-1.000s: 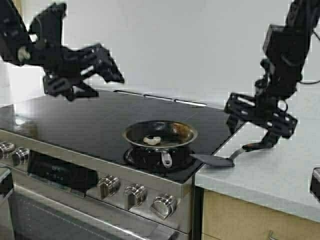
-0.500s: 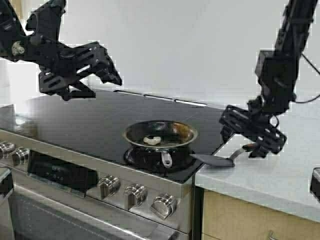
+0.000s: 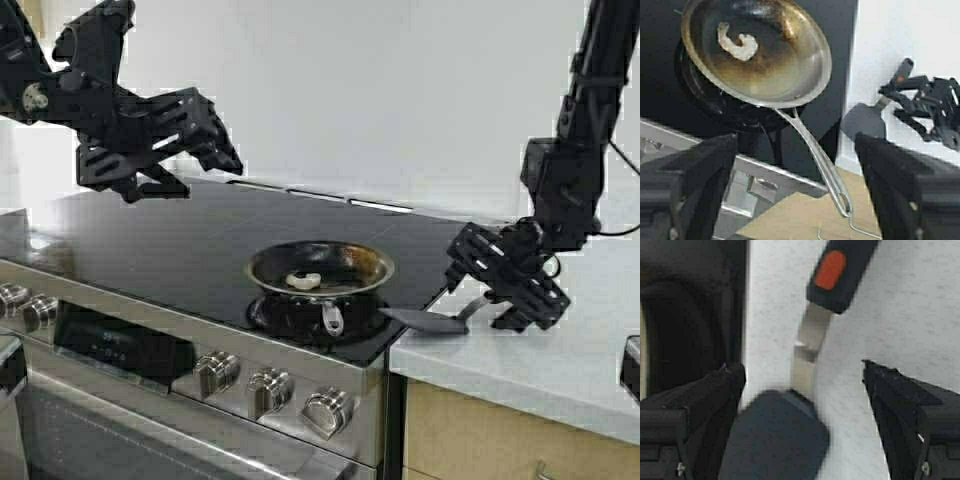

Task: Add oil to the pan and cook the shrimp and serve it

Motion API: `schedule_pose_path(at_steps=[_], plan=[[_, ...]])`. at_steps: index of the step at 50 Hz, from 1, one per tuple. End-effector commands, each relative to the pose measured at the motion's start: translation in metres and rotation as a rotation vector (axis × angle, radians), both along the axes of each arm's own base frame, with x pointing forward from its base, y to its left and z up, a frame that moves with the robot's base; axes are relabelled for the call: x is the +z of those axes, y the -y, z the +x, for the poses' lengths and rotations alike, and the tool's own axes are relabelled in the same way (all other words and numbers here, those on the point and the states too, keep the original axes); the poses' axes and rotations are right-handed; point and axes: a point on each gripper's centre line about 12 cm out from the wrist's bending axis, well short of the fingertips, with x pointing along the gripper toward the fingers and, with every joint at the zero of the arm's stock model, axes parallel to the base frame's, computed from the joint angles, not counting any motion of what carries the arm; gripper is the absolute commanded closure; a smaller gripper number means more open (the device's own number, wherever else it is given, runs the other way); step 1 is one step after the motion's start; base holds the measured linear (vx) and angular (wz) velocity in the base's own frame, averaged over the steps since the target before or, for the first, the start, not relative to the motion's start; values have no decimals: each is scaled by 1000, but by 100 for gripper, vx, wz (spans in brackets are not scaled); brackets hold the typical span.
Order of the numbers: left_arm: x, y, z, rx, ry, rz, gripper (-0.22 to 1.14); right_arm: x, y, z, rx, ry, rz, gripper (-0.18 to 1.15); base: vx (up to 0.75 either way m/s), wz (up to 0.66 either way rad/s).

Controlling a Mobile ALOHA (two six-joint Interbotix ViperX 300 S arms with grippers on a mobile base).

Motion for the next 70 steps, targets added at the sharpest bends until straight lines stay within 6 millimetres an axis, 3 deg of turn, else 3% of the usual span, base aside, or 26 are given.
schedule_pose_path(at_steps=[1,19,30,36,48,53,70], plan=[[8,2,3,-6,29,-12,-10,7,-5,15,16,59,40,-3,0,0],[1,3,3,-6,7,-2,-10,-8,-4,29,3,94,141,-3,0,0],[-1,3,4,-6,5,-1,-10,-21,1,26,-16,72,177,0,0,0],[0,3,5,-6,6,-2,-10,-33,5,24,-51,44,205,16,0,0],[-1,3,5,-6,5,-1,-10,-54,6,27,-110,11,270,77,0,0],[0,4,5,-6,6,-2,-10,-53,6,27,-121,19,293,95,0,0],[-1,3,5,-7,3,0,-10,-13,4,28,-101,131,339,90,0,0]])
